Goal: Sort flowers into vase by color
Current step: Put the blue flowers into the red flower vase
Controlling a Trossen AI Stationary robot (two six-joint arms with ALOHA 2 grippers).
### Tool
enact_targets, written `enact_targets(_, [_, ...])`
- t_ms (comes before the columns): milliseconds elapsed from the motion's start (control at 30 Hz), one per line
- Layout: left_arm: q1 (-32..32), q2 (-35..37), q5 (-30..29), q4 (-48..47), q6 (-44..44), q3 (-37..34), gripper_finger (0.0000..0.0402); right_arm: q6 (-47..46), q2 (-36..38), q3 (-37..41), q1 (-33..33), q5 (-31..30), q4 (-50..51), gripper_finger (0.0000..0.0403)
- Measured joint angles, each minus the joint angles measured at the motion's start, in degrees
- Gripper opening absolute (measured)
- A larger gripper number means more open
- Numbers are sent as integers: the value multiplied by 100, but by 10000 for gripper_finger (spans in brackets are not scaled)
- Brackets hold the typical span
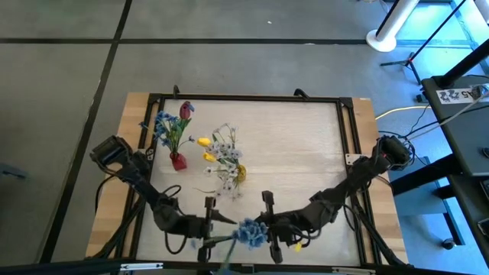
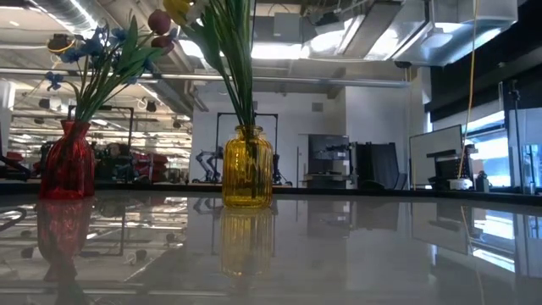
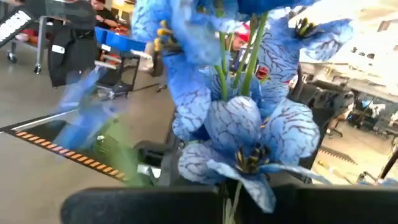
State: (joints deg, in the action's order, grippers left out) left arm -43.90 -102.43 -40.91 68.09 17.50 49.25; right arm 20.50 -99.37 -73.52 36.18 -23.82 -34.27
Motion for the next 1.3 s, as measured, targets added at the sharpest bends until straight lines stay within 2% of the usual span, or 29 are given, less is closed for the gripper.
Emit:
enact_targets(133, [229, 4, 26, -29, -100, 0, 180, 51, 0, 0, -28, 41, -107, 4])
enact_targets(333, [726, 4, 493, -83, -350, -1, 180, 7, 0, 0, -215, -30, 46, 5])
enact_targets(467, [920, 4, 506, -106, -468, 12, 173, -103, -2, 0, -296, -9, 155, 5])
enact_targets(567, [1044, 4, 502, -185, -646, 76, 144, -226, -2, -2, -317, -20, 263, 5])
enact_targets(700, [1124, 4, 427, -435, -654, 217, 71, -535, -2, -2, -328, -194, 395, 22])
enact_targets(800, [1131, 2, 362, -885, -640, 426, 14, -544, -2, -2, -326, -322, 427, 68])
enact_targets(1000, [826, 174, -67, -1674, -486, 612, 3, -525, 8, -2, -185, -435, 455, 200])
enact_targets(1100, [436, 509, -774, -2328, -304, 612, 2, -479, 54, -4, 72, -589, 487, 260])
enact_targets(1200, [-57, 1000, -1375, -3372, -414, 612, 2, -362, 99, -4, 418, -938, 661, 305])
enact_targets(1300, [-753, 1554, -2640, -4502, -663, 613, 1, -355, 118, -4, 801, -1523, 833, 329])
